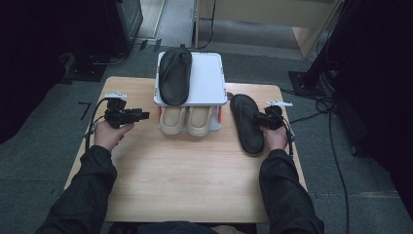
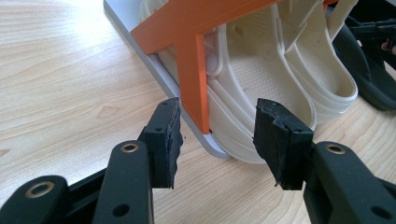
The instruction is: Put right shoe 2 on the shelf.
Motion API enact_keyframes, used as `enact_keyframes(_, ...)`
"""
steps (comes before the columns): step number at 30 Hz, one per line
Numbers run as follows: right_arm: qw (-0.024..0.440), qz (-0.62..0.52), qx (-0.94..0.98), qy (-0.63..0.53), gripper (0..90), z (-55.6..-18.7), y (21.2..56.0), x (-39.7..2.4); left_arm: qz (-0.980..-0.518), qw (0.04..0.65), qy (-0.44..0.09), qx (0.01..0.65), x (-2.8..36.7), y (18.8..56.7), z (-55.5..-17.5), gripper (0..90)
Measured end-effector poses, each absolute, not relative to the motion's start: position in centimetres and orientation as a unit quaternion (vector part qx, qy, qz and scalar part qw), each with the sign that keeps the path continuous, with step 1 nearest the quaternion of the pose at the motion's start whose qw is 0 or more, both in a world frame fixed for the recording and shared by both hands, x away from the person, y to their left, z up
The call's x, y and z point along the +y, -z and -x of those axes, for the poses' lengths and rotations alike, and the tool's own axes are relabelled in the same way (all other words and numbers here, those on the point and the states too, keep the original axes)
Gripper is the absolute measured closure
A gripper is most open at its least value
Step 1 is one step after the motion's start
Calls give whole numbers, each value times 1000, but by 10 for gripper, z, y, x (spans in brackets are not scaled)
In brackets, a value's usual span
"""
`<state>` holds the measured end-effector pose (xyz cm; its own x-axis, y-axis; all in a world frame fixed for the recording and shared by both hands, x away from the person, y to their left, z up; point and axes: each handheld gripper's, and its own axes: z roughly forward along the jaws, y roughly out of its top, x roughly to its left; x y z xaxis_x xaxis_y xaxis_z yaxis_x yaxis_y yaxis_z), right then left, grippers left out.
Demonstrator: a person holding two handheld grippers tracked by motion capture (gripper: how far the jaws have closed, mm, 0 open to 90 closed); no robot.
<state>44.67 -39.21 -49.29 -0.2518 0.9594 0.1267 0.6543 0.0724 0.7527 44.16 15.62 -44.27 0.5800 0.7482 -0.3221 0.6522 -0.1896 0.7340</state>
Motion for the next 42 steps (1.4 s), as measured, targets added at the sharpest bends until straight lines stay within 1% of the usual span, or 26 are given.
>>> enact_keyframes(7,203,-585,695,-365,741,-444,484,-390,-768,444,-53,458,158,443,-443,507)
enact_keyframes(13,214,-584,694,-361,746,-442,477,-388,-768,448,-49,455,162,442,-442,492)
enact_keyframes(23,201,-585,695,-366,749,-442,460,-379,-763,448,-41,464,167,445,-445,468)
enact_keyframes(28,207,-583,697,-362,749,-446,443,-376,-762,449,-42,465,168,445,-445,467)
enact_keyframes(30,210,-585,694,-363,749,-447,434,-375,-761,455,-31,461,169,445,-446,462)
enact_keyframes(35,218,-582,695,-362,749,-451,416,-373,-761,459,-33,457,171,444,-445,459)
enact_keyframes(39,214,-582,692,-369,749,-455,402,-369,-765,454,-36,455,171,444,-445,460)
enact_keyframes(42,224,-576,694,-369,749,-458,391,-366,-766,453,-38,454,170,444,-445,460)
